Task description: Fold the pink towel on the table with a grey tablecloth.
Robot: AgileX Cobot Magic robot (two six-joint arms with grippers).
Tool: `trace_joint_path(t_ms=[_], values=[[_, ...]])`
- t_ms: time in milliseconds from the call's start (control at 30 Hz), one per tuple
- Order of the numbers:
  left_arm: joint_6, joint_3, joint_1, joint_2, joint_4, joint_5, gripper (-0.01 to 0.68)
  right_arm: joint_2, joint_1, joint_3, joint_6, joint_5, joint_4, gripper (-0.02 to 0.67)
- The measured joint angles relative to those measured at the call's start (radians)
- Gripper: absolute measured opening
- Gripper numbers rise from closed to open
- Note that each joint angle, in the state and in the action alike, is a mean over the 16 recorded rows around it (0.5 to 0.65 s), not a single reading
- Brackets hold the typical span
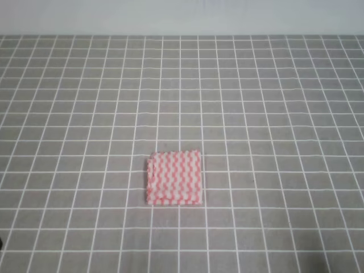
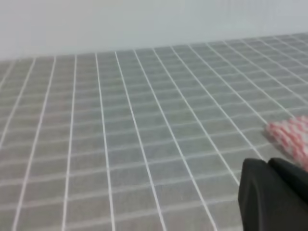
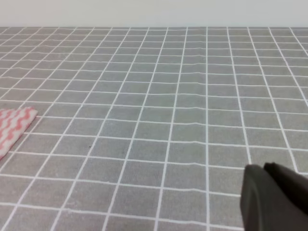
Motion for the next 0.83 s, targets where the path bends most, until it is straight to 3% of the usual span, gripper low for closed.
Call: trace_joint_path(t_ms=[333, 833], values=[[-0.005, 0.001, 0.002, -0.009, -0.005, 0.099, -0.002, 0.000, 0.000, 0.001, 0.000, -0.001, 0.000, -0.017], [-0.006, -0.005, 0.001, -0.003, -0.006, 0.108, -0.003, 0.000, 0.000, 0.000, 0.000, 0.000, 0.000, -0.017]])
